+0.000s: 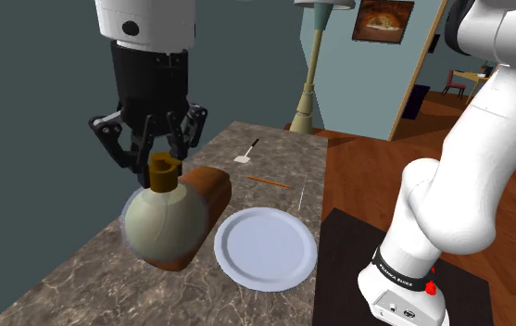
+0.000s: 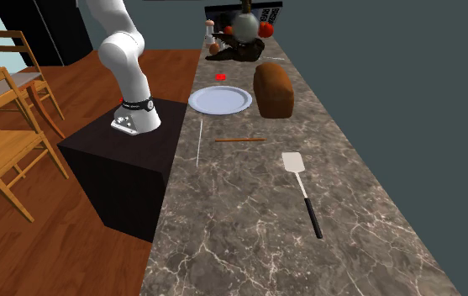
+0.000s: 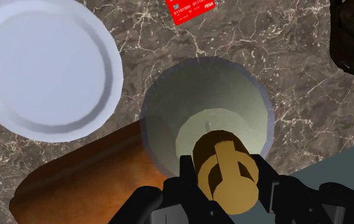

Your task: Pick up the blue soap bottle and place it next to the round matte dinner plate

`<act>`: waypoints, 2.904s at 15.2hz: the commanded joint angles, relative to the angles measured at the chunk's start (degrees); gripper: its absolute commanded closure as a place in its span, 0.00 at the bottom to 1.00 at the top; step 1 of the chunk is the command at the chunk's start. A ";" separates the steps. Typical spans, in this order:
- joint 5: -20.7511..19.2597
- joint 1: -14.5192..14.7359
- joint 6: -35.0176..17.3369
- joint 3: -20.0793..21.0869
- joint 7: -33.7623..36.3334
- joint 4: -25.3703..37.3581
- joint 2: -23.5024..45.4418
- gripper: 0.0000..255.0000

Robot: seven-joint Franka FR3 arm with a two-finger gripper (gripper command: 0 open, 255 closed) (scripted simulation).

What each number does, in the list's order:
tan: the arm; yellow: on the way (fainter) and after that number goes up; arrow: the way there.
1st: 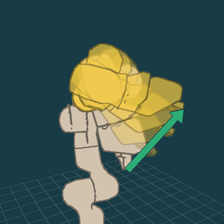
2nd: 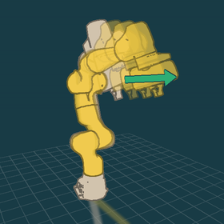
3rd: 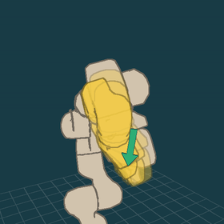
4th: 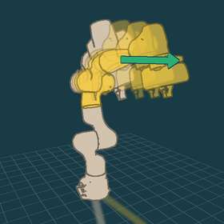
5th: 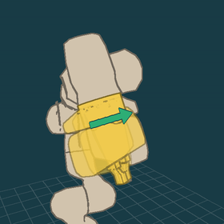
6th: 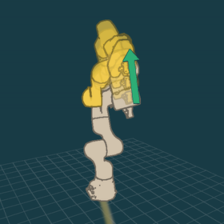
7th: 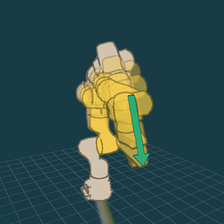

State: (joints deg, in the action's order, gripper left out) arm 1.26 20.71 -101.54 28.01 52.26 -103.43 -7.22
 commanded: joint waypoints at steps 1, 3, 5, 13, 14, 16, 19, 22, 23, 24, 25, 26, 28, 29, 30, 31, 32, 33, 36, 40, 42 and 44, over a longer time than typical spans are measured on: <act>0.00 0.01 -1.49 0.02 0.00 -1.43 0.00 1.00; 0.06 0.04 -3.04 0.04 0.00 -3.07 -0.11 1.00; 0.09 0.07 -4.58 0.07 0.02 -4.66 -0.16 1.00; -0.05 0.19 -10.71 0.31 0.30 -10.45 0.22 1.00; -0.10 0.20 -11.47 0.35 0.36 -11.12 0.33 1.00; -0.23 0.23 -13.00 0.44 0.49 -12.41 0.60 1.00; -0.47 0.26 -15.28 0.57 0.74 -14.26 1.09 1.00; -0.80 0.29 -17.56 0.72 1.05 -15.99 1.72 1.00; -0.93 0.30 -18.32 0.77 1.16 -16.54 1.95 1.00; -1.06 0.30 -19.08 0.82 1.29 -17.08 2.20 1.00; -1.21 0.31 -19.84 0.86 1.42 -17.61 2.46 1.00; -1.37 0.31 -20.60 0.91 1.55 -18.13 2.74 1.00; -1.72 0.32 -22.12 1.01 1.85 -19.12 3.34 1.00; -1.92 0.33 -22.87 1.06 2.01 -19.60 3.66 1.00; -2.12 0.33 -23.63 1.10 2.18 -20.07 3.99 1.00; -2.34 0.34 -24.39 1.15 2.36 -20.53 4.34 1.00; -2.57 0.34 -25.14 1.18 2.55 -20.97 4.70 1.00; -2.82 0.35 -25.90 1.22 2.75 -21.40 5.07 1.00; -3.64 0.36 -28.15 1.32 3.40 -22.62 6.28 1.00; -3.78 0.37 -28.49 1.32 3.51 -22.79 6.47 1.00; -3.78 0.37 -28.49 1.32 3.51 -22.79 6.47 1.00; -3.78 0.37 -28.49 1.32 3.51 -22.79 6.47 1.00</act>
State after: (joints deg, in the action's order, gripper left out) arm -2.51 21.08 -130.02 29.33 55.77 -126.25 -0.74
